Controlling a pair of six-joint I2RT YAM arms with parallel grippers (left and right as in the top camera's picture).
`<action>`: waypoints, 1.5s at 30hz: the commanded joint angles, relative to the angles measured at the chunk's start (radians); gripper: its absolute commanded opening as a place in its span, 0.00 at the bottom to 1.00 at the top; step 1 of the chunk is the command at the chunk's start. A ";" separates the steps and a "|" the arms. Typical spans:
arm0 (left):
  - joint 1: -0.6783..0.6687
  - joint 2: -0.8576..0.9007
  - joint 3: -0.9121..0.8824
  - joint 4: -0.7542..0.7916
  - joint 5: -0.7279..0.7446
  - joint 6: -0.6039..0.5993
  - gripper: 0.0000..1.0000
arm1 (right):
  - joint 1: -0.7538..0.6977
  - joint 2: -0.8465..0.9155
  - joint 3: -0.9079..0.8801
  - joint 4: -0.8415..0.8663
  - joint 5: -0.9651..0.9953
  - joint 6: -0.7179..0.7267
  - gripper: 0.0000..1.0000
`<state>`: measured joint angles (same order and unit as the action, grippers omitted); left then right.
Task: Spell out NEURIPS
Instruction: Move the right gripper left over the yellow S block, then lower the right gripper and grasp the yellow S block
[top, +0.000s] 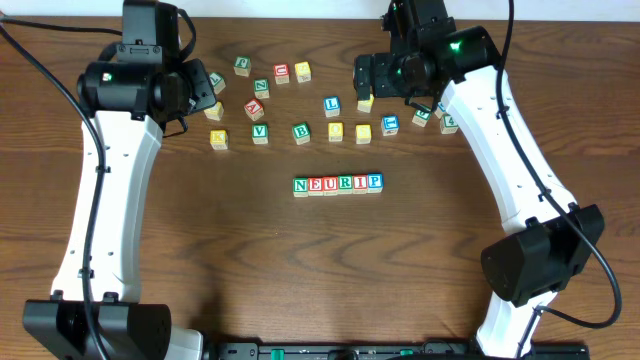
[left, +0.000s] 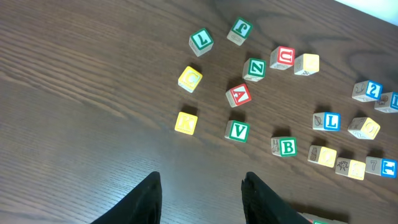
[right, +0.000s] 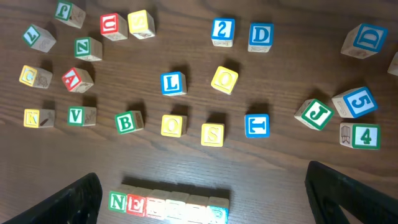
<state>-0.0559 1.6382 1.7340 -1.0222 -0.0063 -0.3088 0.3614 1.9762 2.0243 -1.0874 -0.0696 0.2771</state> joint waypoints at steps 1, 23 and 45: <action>0.004 0.009 -0.014 -0.003 -0.013 0.017 0.42 | 0.000 -0.010 0.008 0.005 0.010 -0.001 0.99; 0.005 0.009 -0.014 0.010 -0.051 0.021 0.41 | 0.000 -0.010 0.008 0.021 0.012 0.010 0.94; 0.005 0.009 -0.014 0.009 -0.092 0.020 0.42 | 0.058 0.224 -0.014 0.004 0.071 0.138 0.60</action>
<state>-0.0559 1.6382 1.7340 -1.0134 -0.0818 -0.3058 0.4164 2.1769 2.0148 -1.0786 -0.0231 0.3912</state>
